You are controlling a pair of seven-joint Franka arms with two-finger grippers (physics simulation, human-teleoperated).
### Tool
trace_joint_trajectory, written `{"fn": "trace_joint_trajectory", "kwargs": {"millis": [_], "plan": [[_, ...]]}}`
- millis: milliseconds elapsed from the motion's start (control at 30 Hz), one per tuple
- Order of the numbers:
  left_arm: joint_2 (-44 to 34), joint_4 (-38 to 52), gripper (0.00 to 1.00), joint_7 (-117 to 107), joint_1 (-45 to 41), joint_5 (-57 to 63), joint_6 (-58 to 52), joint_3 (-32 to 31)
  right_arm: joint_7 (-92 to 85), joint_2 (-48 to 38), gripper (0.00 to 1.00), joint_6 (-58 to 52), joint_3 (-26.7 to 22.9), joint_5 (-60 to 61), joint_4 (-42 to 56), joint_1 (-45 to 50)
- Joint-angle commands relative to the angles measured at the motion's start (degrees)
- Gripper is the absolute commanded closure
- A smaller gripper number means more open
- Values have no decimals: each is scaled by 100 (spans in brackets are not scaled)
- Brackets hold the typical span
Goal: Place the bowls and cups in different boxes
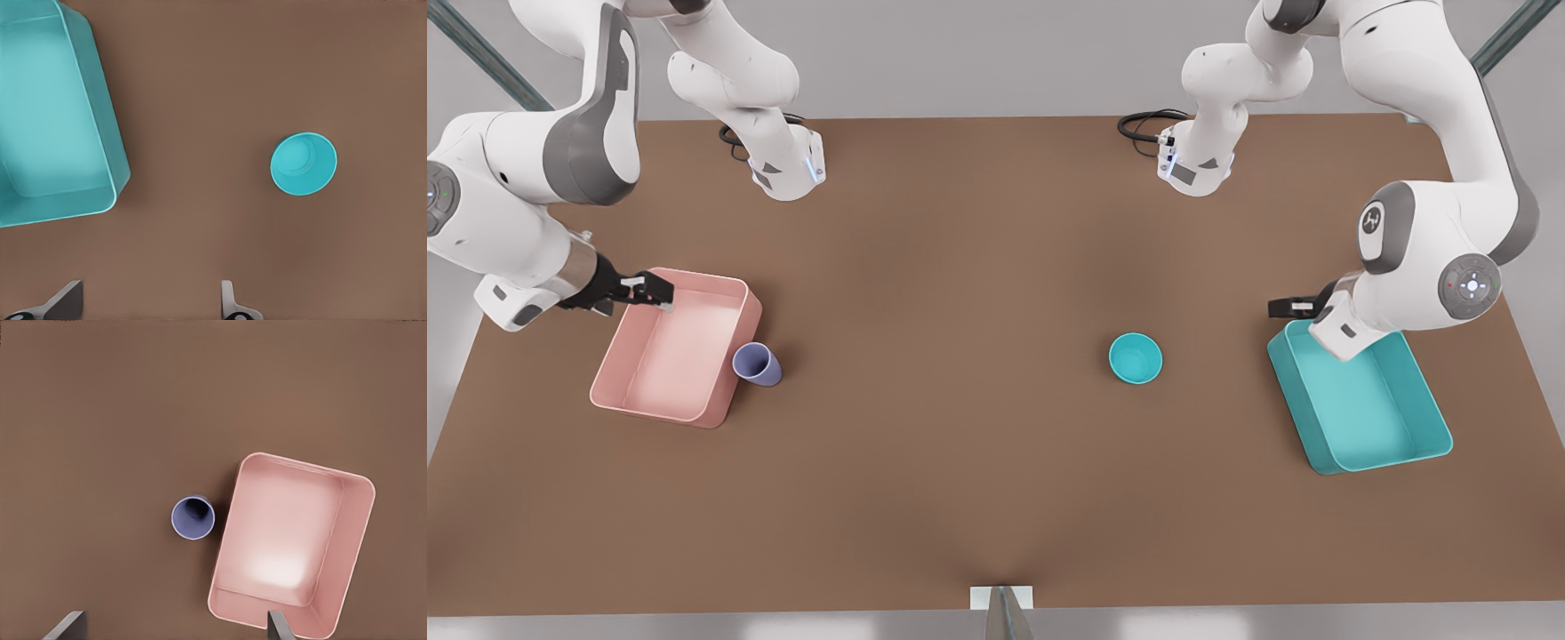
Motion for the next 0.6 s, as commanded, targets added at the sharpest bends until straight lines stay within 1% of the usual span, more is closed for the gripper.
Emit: {"fn": "trace_joint_trajectory", "kwargs": {"millis": [0,67,100,133,167,200,233,267,300,367,500,567], "plan": [[-5,-1,0,-452,0,-8,77,0,-187,-6,0,177,1,13,2,8],[13,-53,0,-461,-8,-25,103,9,-213,46,0,185,18,-39,2,44],[389,-149,0,-505,-201,-761,453,9,-284,187,0,255,45,4,-33,61],[759,-422,0,-470,-333,-1352,1227,9,-258,371,0,396,62,-5,-42,316],[1234,-528,0,-374,-386,-1660,2054,0,-161,591,0,695,62,-57,-33,659],[1709,-537,0,224,-378,-2038,2590,0,137,881,0,976,62,-66,-24,791],[1946,-537,0,383,-395,-2073,2907,0,322,1136,0,1257,62,-57,-33,861],[2008,-545,0,532,-395,-2275,2978,0,428,1365,0,1565,62,-57,-68,870],[2017,-879,0,1102,-386,-2574,3276,-18,445,1479,0,1706,54,-57,-121,861],[2017,-1275,0,1885,-369,-2689,3435,-18,569,1497,0,2224,45,-66,-631,852],[2043,-1670,0,2580,-413,-2662,3391,-27,639,1172,0,3191,10,-66,-1623,782],[2158,-1688,0,3213,-413,-2654,3391,-35,639,961,0,3542,10,-66,-2115,756]]}}
